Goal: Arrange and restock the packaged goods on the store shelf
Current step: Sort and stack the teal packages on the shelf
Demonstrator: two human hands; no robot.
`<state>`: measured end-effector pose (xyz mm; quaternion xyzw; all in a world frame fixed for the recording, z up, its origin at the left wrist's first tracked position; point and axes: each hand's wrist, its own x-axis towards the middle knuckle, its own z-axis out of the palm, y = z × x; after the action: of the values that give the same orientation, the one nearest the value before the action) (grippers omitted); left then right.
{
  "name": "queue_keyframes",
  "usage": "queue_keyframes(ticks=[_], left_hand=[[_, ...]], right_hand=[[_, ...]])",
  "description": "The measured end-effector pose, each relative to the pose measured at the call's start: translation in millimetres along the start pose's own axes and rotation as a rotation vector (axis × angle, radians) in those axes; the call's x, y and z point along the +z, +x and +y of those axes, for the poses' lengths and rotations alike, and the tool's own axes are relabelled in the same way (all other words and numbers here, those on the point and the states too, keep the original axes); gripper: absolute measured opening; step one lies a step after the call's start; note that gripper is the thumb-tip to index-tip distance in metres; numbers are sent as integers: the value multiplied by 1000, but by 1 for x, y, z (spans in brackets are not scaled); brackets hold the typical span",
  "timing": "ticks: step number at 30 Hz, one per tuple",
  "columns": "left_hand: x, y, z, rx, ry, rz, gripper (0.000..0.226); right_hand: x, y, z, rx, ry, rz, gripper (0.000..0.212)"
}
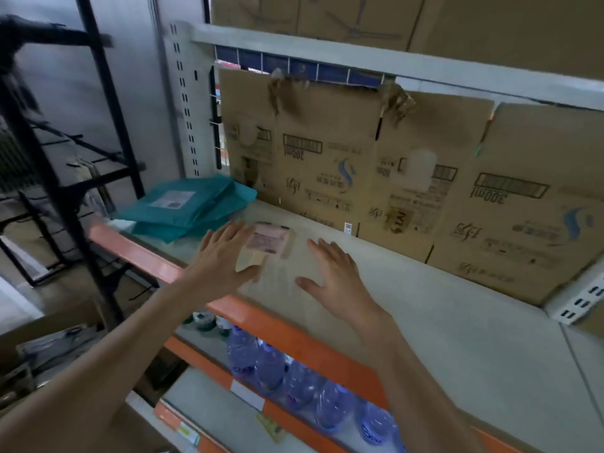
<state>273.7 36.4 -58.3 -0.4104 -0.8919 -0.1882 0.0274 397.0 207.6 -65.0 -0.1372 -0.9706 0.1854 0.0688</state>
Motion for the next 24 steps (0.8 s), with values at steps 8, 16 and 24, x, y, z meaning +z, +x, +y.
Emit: queue_keyframes(ticks=[8, 16, 24], left_hand=[[-40, 90, -91, 1, 49, -15, 72], [-39, 154, -184, -38, -2, -160, 75], [-47, 230, -253, 128, -68, -513, 88]], right_hand=[[9, 118, -39, -32, 67, 89, 64], [31, 192, -68, 90, 61, -14, 69], [51, 240, -75, 366, 144, 62, 55]])
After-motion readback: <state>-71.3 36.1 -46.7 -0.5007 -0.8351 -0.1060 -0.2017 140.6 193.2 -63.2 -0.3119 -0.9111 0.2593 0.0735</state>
